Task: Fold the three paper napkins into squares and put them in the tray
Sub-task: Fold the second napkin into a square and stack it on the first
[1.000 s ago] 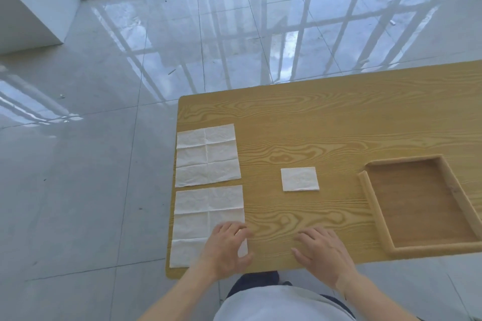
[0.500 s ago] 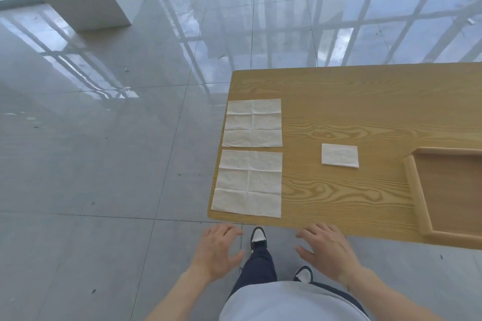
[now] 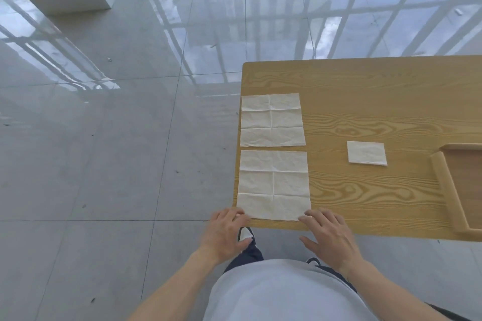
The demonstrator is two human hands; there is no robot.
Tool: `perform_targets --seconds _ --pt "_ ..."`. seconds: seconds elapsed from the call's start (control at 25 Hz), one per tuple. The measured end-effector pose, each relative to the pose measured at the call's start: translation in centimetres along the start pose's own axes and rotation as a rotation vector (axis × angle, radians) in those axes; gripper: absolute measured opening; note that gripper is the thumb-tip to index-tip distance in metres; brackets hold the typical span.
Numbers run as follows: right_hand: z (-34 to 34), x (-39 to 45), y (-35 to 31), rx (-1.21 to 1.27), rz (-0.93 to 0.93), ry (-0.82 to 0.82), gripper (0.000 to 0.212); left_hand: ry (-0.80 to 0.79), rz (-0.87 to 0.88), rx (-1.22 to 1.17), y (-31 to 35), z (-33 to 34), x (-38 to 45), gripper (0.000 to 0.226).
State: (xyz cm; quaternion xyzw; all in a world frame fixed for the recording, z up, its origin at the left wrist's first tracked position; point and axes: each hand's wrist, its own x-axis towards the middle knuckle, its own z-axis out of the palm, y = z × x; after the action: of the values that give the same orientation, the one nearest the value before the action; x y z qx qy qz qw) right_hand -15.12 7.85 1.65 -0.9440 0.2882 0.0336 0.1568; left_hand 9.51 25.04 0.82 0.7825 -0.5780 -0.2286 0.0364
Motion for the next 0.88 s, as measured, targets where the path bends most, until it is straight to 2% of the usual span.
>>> perform_targets --seconds 0.24,0.48,0.64,0.88 --pt "1.7 0.0 -1.4 -0.015 0.122 -0.012 0.061 0.001 0.118 0.058 -2.2 -0.2 1.9 0.052" --pt "1.6 1.2 -1.3 -0.041 0.118 0.006 0.067 0.000 0.121 0.086 -1.7 0.0 2.8 0.060" --pt "2.0 2.2 -0.7 -0.017 0.084 0.014 0.065 0.021 0.088 0.133 -0.6 0.1 2.6 0.055" --pt "3.3 1.3 0.9 -0.029 -0.014 0.116 0.049 0.122 0.076 0.165 0.3 0.9 2.3 0.036"
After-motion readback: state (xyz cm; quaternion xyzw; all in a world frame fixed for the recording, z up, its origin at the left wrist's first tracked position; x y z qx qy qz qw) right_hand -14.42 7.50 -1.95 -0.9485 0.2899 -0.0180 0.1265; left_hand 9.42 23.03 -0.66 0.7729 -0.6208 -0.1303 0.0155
